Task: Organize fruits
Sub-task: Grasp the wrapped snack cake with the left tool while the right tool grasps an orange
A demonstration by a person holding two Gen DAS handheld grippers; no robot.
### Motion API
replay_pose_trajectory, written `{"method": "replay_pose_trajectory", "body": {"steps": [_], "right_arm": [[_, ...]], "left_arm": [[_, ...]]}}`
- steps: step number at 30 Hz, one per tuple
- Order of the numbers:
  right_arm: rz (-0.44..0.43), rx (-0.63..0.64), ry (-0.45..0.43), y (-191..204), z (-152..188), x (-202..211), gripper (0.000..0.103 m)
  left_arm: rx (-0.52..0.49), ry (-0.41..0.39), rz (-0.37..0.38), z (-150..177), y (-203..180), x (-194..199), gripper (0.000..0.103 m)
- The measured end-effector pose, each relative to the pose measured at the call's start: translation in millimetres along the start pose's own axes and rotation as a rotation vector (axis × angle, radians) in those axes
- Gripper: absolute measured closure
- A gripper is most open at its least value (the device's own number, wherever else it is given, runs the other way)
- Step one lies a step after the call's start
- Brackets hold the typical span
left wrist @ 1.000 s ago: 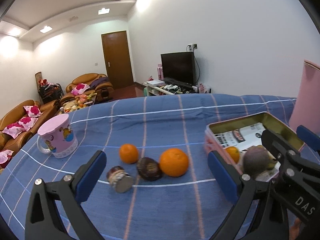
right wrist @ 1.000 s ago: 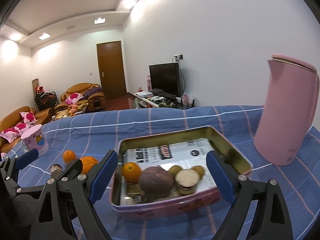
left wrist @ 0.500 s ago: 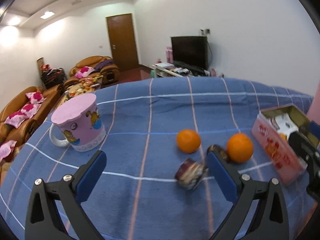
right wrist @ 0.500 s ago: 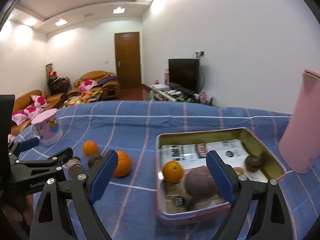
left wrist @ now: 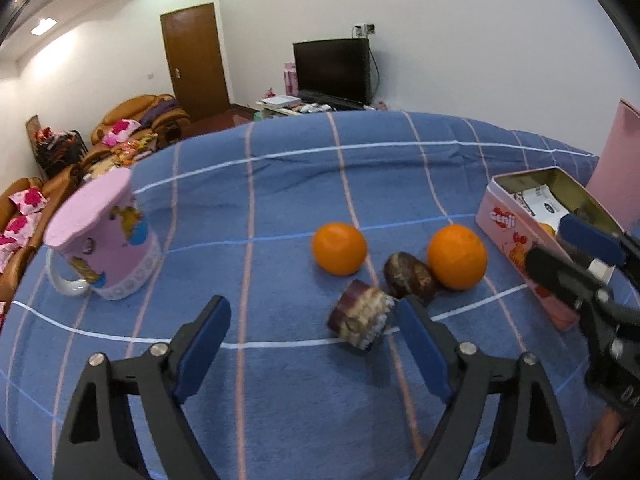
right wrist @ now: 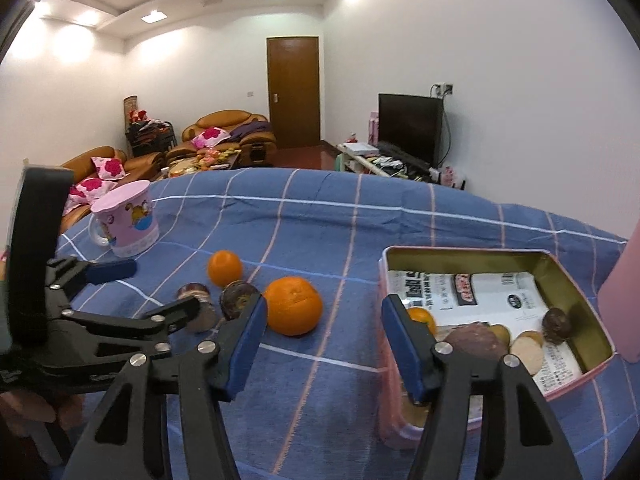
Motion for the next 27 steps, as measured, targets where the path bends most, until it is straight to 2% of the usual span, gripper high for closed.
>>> {"method": "replay_pose_trajectory", "body": {"steps": [2, 4, 5, 8, 9, 11, 15, 19, 23, 27], "right_arm": [[-0.013, -0.005, 0.01, 0.4, -0.1, -2.1, 0.041], [-0.021, -0.01, 0.015, 0.9, -0.1, -2.5, 0.041], [-0.023, -0.01, 0.018, 1.0, 0.0, -3.0, 0.041], [-0.032, -0.01, 0.035, 2.2, -0.2, -5.9, 0.041], [-0.039, -0.012, 0.043, 2.7, -0.5, -7.5, 0.041], [-0.051, -0.014, 0.06, 4.3, -3.3, -12.3, 0.041], [-0.053, 0.016, 0.09, 11.5, -9.7, -23.1, 0.042], [-0.038, 0.064, 0.156, 21.3, -14.9, -40.9, 0.045], [-0.003, 0.077, 0.216, 20.0, -18.6, -57.5, 0.047], [0.019, 0.095, 0.227, 20.3, -23.6, -64.7, 0.047]], "left_arm": [[-0.019, 0.042, 0.008, -2.2, -5.9, -7.6, 0.028], [-0.026, 0.07, 0.033, -2.6, -9.3, -12.8, 0.042], [-0.024, 0.079, 0.049, -3.7, -9.3, -14.6, 0.047], [0.017, 0.093, 0.096, -5.8, -4.6, -18.3, 0.06], [0.036, 0.096, 0.108, -5.9, -1.4, -18.8, 0.07], [0.074, 0.081, 0.117, -5.2, 5.8, -17.4, 0.07], [0.146, 0.013, 0.085, -3.9, 20.3, -6.5, 0.07], [0.201, -0.059, -0.026, -2.4, 32.5, 8.2, 0.07], [0.232, -0.063, -0.044, 0.0, 38.5, 9.9, 0.07], [0.242, -0.063, -0.045, 0.5, 39.1, 12.2, 0.07]]}}
Point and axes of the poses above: each gripper's, at about its wrist camera, not at the fingertips, and x roughly against the way its jaws point, y to its left, z to its underside, the point moved 3 cm from there along -x, roughly the way its jaws point, and after that the axes turned 13 degrees about y, right-handed, at the moved point
